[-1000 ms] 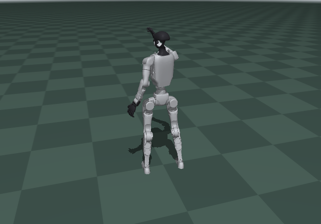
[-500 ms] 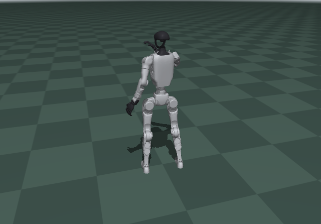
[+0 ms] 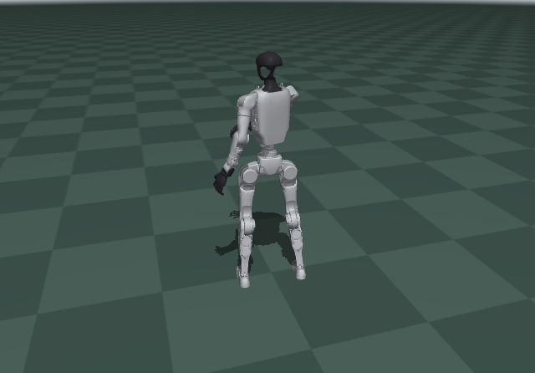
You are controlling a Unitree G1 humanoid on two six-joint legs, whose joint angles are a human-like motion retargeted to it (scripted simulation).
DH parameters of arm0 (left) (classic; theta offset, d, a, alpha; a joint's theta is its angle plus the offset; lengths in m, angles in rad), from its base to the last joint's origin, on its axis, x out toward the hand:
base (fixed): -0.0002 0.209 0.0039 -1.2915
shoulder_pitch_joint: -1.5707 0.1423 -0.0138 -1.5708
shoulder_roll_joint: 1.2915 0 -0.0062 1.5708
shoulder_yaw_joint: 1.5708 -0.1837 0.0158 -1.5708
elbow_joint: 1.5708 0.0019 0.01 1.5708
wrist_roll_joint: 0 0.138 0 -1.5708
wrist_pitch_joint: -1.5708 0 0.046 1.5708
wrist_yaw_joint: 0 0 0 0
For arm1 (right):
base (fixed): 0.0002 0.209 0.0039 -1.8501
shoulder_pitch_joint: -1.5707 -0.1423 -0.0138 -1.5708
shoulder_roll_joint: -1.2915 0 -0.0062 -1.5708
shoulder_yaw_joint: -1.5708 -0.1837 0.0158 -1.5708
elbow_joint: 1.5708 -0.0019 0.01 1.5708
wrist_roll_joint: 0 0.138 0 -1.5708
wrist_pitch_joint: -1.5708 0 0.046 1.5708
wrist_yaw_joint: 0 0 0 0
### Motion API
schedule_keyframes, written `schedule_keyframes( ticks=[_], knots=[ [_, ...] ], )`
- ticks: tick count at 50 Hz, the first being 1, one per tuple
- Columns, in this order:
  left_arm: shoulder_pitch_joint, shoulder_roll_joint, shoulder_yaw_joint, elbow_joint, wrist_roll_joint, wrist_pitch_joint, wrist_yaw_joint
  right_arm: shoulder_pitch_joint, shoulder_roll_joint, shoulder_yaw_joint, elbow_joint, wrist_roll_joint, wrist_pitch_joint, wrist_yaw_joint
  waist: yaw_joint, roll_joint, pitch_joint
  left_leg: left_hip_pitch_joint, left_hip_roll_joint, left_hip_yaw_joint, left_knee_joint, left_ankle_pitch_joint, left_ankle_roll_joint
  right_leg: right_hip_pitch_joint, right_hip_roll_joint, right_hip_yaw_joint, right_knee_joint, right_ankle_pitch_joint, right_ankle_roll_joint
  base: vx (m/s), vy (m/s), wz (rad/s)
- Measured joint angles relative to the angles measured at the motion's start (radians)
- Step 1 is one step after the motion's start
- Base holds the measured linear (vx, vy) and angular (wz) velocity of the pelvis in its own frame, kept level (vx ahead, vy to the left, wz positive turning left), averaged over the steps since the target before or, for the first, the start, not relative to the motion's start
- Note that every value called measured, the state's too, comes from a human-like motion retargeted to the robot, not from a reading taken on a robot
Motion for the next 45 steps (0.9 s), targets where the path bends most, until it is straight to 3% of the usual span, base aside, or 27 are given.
schedule_keyframes(
  ticks=[7,16,27,31,35,38,45],
  knots=[
    [0.002,0.002,-0.002,0.064,0.012,0.017,-0.036,-0.01,0.088,-0.002,0.12,0.101,-0.011,0.103,0.003,-0.008,0.009,-0.012,0.001,0.004,0.007,-0.002,0.001,-0.012,0.002,0.006,0.001,0.006,-0.001,0.0,0.0,0.0],
    [0.017,0.004,0.015,0.073,0.019,0.017,-0.015,0.0,-0.015,-0.11,-0.083,0.195,-0.026,0.032,-0.01,-0.012,0.023,-0.018,0.0,0.011,0.012,-0.001,0.004,-0.021,0.002,0.015,0.002,0.01,0.002,0.0,0.0,0.0],
    [0.033,0.028,-0.01,-0.031,-0.059,0.026,0.077,0.193,-0.168,-0.436,-0.552,0.974,-0.126,-0.256,-0.036,-0.02,0.036,-0.024,-0.003,0.021,0.012,0.002,0.002,-0.027,0.0,0.028,-0.011,0.017,0.011,0.0,0.0,0.0],
    [0.037,0.027,-0.011,-0.042,-0.07,0.033,0.092,0.186,-0.188,-0.566,-0.74,0.983,-0.135,-0.369,-0.058,-0.018,0.032,-0.028,-0.003,0.031,0.012,0.003,0.003,-0.035,0.001,0.04,-0.016,0.02,0.013,0.0,0.0,0.0],
    [0.043,0.035,-0.022,-0.042,-0.064,0.051,0.047,0.08,-0.206,-0.712,-0.845,0.859,-0.105,-0.317,-0.074,-0.019,0.015,-0.039,0.0,0.049,0.017,0.0,0.008,-0.082,0.001,0.057,0.038,0.005,0.01,-0.01,-0.01,-0.22],
    [0.035,0.041,-0.039,-0.04,-0.067,0.052,0.018,-0.035,-0.183,-0.793,-0.881,0.928,-0.106,-0.346,-0.09,-0.01,0.011,-0.036,0.002,0.05,0.016,0.001,-0.002,-0.054,0.007,0.063,-0.014,0.024,0.013,0.0,0.0,0.0],
    [-0.001,0.079,-0.046,-0.034,-0.091,0.045,-0.028,-0.433,-0.286,-0.804,-0.612,0.891,-0.015,-0.347,-0.087,-0.003,-0.012,-0.036,0.006,0.058,0.019,-0.003,-0.016,-0.056,0.011,0.068,-0.014,0.03,0.016,0.0,0.0,0.0]
  ],
)
